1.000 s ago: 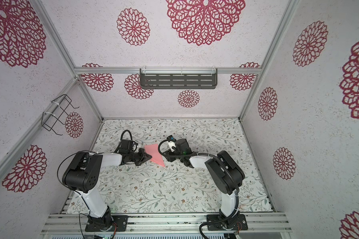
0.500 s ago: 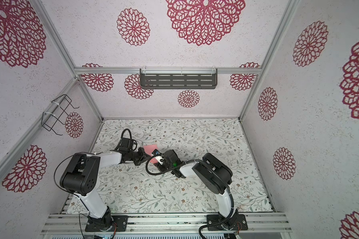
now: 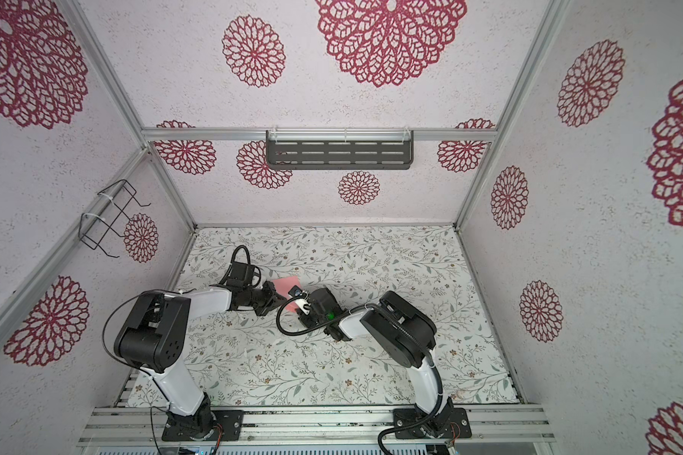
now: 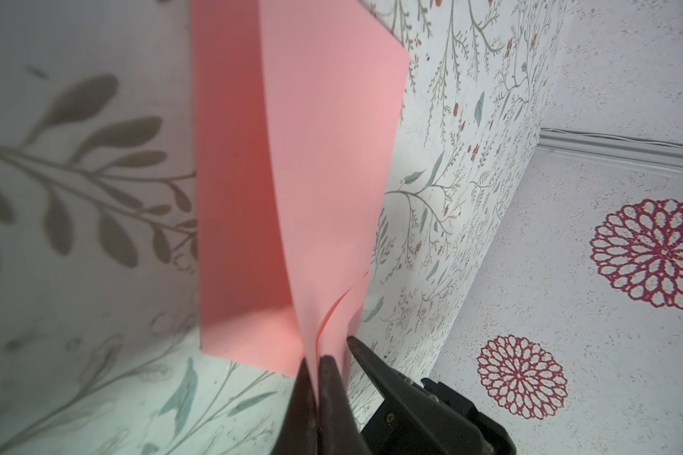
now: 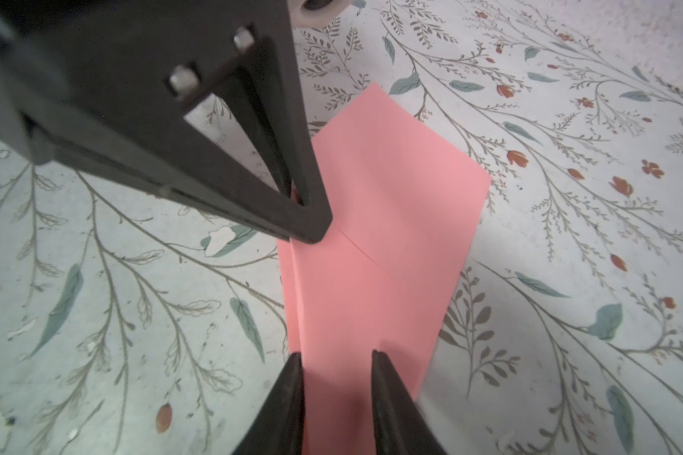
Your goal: Fold a paper plane with a square sheet of paper (pick it up from the middle)
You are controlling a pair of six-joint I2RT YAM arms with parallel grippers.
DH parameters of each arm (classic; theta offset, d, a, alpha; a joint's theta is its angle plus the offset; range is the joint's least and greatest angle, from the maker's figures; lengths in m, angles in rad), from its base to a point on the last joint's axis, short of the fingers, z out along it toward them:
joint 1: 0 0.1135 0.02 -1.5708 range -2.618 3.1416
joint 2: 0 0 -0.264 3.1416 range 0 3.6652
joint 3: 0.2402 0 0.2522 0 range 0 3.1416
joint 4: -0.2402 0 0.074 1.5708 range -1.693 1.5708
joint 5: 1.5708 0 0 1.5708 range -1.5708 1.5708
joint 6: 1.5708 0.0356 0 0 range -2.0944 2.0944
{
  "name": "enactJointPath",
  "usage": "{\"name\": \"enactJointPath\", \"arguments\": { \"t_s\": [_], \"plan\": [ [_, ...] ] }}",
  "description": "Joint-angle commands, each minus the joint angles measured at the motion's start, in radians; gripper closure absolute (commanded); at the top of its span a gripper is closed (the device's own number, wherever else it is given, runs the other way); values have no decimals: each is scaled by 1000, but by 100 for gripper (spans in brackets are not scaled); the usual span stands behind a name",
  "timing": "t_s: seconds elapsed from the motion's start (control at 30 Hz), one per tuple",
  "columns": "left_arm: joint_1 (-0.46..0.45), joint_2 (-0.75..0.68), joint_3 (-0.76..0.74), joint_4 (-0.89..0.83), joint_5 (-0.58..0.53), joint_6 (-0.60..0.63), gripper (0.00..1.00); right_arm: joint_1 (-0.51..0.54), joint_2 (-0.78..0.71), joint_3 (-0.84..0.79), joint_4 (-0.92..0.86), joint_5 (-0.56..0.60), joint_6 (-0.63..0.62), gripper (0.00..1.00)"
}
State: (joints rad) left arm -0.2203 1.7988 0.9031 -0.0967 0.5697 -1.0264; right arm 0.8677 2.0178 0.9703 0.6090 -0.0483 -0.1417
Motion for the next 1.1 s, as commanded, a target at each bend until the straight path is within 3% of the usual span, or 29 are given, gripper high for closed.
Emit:
{"name": "enactJointPath", "arguments": {
  "t_s": [0.0,0.43,0.73,0.9,1.07],
  "plan": [
    [-7,-30,22,-24,-7,-8,95,5,7,6,31,-9,-25,73],
    [-5,-41,46,-71,-14,8,92,3,19,11,5,-16,-18,76],
    [40,-111,18,-77,-27,27,77,-12,15,-2,9,-115,62,94],
    [95,-198,-46,-37,-50,2,61,-45,2,-21,67,-221,183,97],
    [96,-264,-136,92,-53,-47,55,-75,6,-18,103,-338,311,99]
  ]
}}
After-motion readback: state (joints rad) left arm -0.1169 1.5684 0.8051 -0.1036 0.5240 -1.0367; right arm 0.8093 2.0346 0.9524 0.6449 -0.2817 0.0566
